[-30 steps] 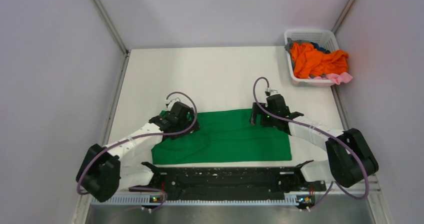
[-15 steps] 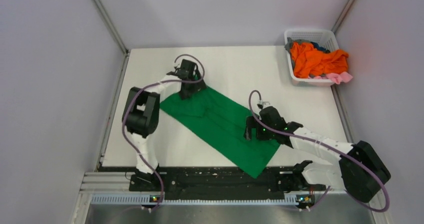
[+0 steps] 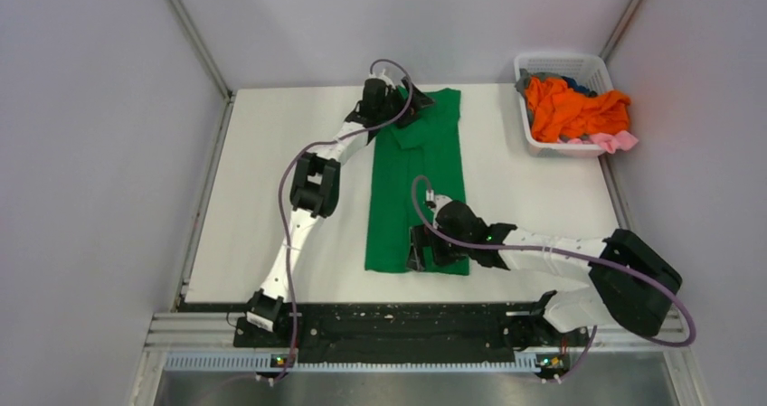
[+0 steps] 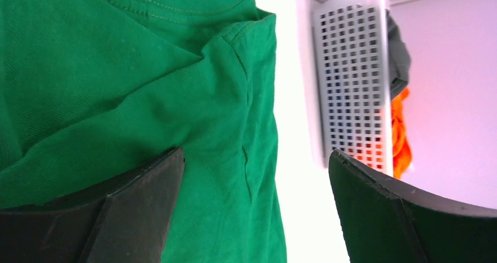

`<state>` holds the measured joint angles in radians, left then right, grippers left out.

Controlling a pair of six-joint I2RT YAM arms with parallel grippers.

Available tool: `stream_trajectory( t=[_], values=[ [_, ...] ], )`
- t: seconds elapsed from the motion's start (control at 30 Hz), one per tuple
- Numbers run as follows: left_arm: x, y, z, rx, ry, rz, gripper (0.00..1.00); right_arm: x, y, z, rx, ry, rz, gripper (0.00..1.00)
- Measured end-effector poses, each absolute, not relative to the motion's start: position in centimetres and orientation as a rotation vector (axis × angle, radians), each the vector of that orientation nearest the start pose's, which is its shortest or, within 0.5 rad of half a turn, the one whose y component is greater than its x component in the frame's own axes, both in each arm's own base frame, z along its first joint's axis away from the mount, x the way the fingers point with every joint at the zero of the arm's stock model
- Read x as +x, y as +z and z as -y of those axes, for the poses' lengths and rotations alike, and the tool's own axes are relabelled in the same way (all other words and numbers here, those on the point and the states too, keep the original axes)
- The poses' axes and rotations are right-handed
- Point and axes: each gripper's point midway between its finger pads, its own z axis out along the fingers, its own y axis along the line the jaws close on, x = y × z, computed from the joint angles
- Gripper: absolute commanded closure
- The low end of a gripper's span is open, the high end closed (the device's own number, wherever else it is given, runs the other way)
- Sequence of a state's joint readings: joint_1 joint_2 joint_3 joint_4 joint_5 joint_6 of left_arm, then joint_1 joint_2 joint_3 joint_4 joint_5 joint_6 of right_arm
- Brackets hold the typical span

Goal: Fold and stack the t-shirts
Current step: Rotate the tshirt 90 degrees, then grab the bottom of the folded rectangular tshirt with both arms

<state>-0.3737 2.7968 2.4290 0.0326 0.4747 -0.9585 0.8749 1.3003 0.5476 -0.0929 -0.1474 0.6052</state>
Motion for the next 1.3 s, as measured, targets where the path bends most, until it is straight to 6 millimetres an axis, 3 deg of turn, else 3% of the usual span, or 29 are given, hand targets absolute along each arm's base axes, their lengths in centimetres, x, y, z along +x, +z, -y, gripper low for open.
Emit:
stream_trajectory(
  t=[0.1, 0.33, 0.47, 0.6, 0.73, 0.83, 0.9, 0.97, 1.03, 1.07, 1.2, 1.3],
  values=[
    [62.6, 8.1, 37.5, -0.248, -1.369, -2.036, 0.01, 16.5, 4.0, -27.7, -0.446, 0.805, -2.535, 0.01],
    [62.3, 8.4, 37.8, -0.222, -1.376, -2.032, 0.01, 18.3, 5.9, -27.5, -0.474, 0.723, -2.447, 0.02],
    [60.8, 9.3, 37.2, -0.190, -1.327, -2.101, 0.01, 19.4, 7.8, -26.7, -0.425, 0.657, -2.407, 0.13],
    [56.8, 13.5, 35.6, -0.136, -1.268, -2.165, 0.01, 19.7, 7.9, -25.8, -0.358, 0.584, -2.436, 0.30],
    [50.8, 21.1, 32.2, -0.096, -1.094, -2.149, 0.01, 18.6, 6.6, -25.3, -0.360, 0.502, -2.498, 0.47],
    [44.8, 26.3, 29.1, -0.084, -0.995, -2.065, 0.01, 17.5, 5.3, -25.4, -0.395, 0.437, -2.545, 0.50],
    [40.3, 27.3, 27.2, -0.090, -0.967, -2.038, 0.01, 16.8, 4.3, -25.1, -0.412, 0.388, -2.576, 0.52],
    [36.6, 25.5, 25.7, -0.107, -0.936, -2.063, 0.01, 16.5, 3.5, -24.6, -0.413, 0.333, -2.603, 0.54],
    [33.3, 21.2, 24.5, -0.140, -0.885, -2.149, 0.01, 16.3, 3.0, -23.9, -0.408, 0.280, -2.621, 0.58],
    [31.4, 17.6, 23.8, -0.167, -0.842, -2.236, 0.01, 16.2, 2.8, -23.6, -0.403, 0.259, -2.626, 0.59],
    [24.6, 7.5, 21.0, -0.239, -0.673, -2.543, 0.01, 16.4, 2.6, -23.3, -0.384, 0.230, -2.627, 0.62],
    [21.6, 5.4, 19.6, -0.269, -0.618, -2.626, 0.01, 16.4, 2.0, -23.2, -0.383, 0.207, -2.640, 0.66]
  ],
)
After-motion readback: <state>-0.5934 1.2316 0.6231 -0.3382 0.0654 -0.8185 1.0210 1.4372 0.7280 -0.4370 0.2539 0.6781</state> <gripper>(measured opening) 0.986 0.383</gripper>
